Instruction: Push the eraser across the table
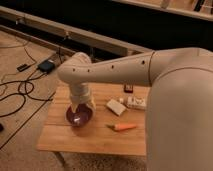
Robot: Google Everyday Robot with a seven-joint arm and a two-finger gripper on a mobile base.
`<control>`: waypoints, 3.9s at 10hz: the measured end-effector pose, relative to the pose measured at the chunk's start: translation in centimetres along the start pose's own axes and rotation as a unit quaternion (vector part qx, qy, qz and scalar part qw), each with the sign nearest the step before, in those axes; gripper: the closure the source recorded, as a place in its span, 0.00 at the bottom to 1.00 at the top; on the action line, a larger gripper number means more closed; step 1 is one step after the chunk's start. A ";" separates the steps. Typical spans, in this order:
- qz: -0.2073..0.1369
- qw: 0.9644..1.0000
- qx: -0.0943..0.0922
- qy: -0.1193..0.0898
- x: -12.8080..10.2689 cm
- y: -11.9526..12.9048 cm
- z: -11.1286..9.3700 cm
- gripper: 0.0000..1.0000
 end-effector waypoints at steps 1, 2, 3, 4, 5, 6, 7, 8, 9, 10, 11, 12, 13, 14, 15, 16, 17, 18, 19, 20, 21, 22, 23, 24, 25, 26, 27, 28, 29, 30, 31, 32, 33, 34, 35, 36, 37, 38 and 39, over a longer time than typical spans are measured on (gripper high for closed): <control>0.000 1.000 0.000 0.000 0.0 0.0 0.0 0.35; 0.000 1.000 0.000 0.000 0.0 0.0 0.0 0.35; 0.000 1.000 0.000 0.000 0.0 0.0 0.0 0.35; 0.000 1.000 0.000 0.000 0.0 0.0 0.0 0.35; 0.000 1.000 0.000 0.000 0.0 0.0 0.0 0.35; 0.000 1.000 0.000 0.000 0.0 0.0 0.0 0.35; 0.000 1.000 0.000 0.000 0.0 0.0 0.0 0.35; 0.000 1.000 0.000 0.000 0.0 0.0 0.0 0.35; 0.000 1.000 0.000 0.000 0.0 0.0 0.0 0.35; 0.000 1.000 0.000 0.000 0.0 0.0 0.0 0.35; 0.000 1.000 0.000 0.000 0.0 0.0 0.0 0.35; 0.000 1.000 0.000 0.000 0.0 0.0 0.0 0.35; 0.000 1.000 0.000 0.000 0.0 0.0 0.0 0.35; 0.000 1.000 0.000 0.000 0.0 0.0 0.0 0.35; 0.000 1.000 0.000 0.000 0.0 0.0 0.0 0.35; 0.000 1.000 0.000 0.000 0.0 0.0 0.0 0.35; 0.000 1.000 0.000 0.000 0.0 0.0 0.0 0.35; 0.000 1.000 0.000 0.000 0.0 0.0 0.0 0.35; 0.000 1.000 0.000 0.000 0.0 0.0 0.0 0.35; 0.000 1.000 0.000 0.000 0.0 0.0 0.0 0.35; 0.000 1.000 0.000 0.000 0.0 0.0 0.0 0.35; 0.000 1.000 0.000 0.000 0.0 0.0 0.0 0.35; 0.000 1.000 0.000 0.000 0.0 0.0 0.0 0.35; 0.000 1.000 0.000 0.000 0.0 0.0 0.0 0.35; 0.000 1.000 0.000 0.000 0.0 0.0 0.0 0.35; 0.000 1.000 0.000 0.000 0.0 0.0 0.0 0.35; 0.000 1.000 0.000 0.000 0.0 0.0 0.0 0.35; 0.000 1.000 0.000 0.000 0.0 0.0 0.0 0.35; 0.000 1.000 0.000 0.000 0.0 0.0 0.0 0.35; 0.000 1.000 0.000 0.000 0.0 0.0 0.0 0.35; 0.000 1.000 0.000 0.000 0.0 0.0 0.0 0.35; 0.000 1.000 0.000 0.000 0.0 0.0 0.0 0.35; 0.000 1.000 0.000 0.000 -0.1 0.0 0.0 0.35; -0.002 1.000 0.003 -0.002 -0.7 -0.3 0.2 0.35; -0.004 1.000 0.005 -0.004 -1.4 -0.7 0.2 0.35; -0.005 1.000 0.007 -0.007 -2.4 -1.3 0.3 0.35; -0.006 1.000 0.009 -0.008 -3.5 -2.1 0.5 0.35; -0.007 1.000 0.009 -0.010 -4.6 -2.7 0.6 0.35; -0.006 1.000 0.009 -0.011 -5.5 -3.4 0.6 0.35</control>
